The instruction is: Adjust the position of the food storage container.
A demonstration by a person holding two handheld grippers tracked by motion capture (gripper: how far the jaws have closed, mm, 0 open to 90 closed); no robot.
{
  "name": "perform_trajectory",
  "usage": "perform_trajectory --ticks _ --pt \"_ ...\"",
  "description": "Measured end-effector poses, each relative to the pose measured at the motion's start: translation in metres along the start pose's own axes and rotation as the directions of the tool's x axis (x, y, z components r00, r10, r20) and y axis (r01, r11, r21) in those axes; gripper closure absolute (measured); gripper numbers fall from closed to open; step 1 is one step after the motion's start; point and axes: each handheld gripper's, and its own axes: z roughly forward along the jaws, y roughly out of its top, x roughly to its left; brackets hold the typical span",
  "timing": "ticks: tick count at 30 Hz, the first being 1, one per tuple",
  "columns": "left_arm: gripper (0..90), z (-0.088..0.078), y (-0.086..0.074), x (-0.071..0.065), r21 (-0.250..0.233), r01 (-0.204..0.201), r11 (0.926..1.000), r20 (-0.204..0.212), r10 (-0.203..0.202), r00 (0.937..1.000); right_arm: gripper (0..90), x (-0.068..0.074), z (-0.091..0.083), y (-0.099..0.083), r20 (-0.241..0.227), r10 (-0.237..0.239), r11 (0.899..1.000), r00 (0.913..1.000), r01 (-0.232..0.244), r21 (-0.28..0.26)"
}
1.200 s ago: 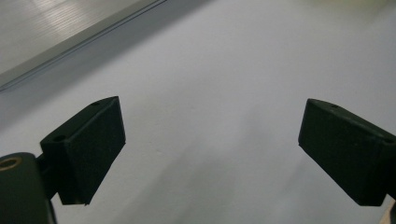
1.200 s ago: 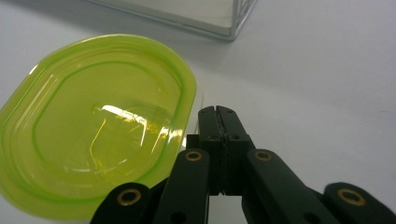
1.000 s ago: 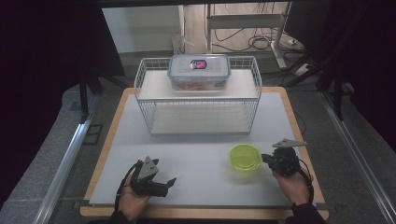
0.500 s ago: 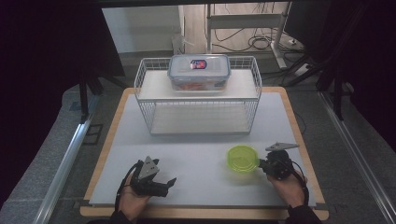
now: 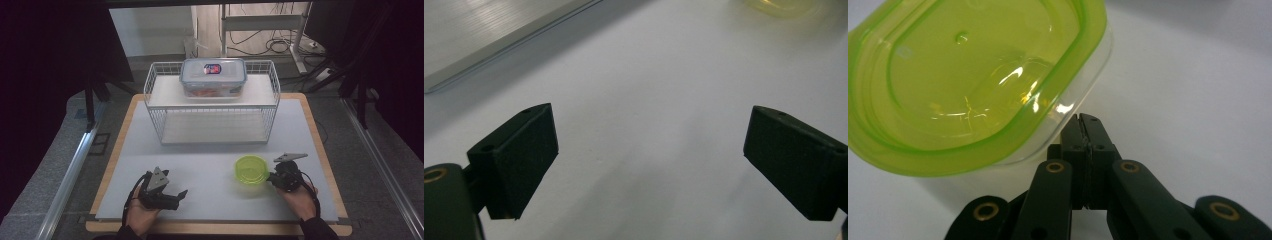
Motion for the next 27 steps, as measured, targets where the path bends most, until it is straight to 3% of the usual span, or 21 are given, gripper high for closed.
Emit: perform_trajectory --ticks 16,27 --pt "7.0 0.000 -0.001 0.002 0.003 0.009 1.0000 -0.005 -0.009 0.9999 89.3 0.026 0.030 0.019 -0.043 -0.039 0.999 0.9983 0.039 -0.004" --pt "7.0 -0.001 -0.001 0.002 0.003 0.010 0.9999 -0.005 -0.010 0.9999 89.3 0.053 0.043 0.026 -0.115 -0.081 0.997 0.9901 0.081 0.000"
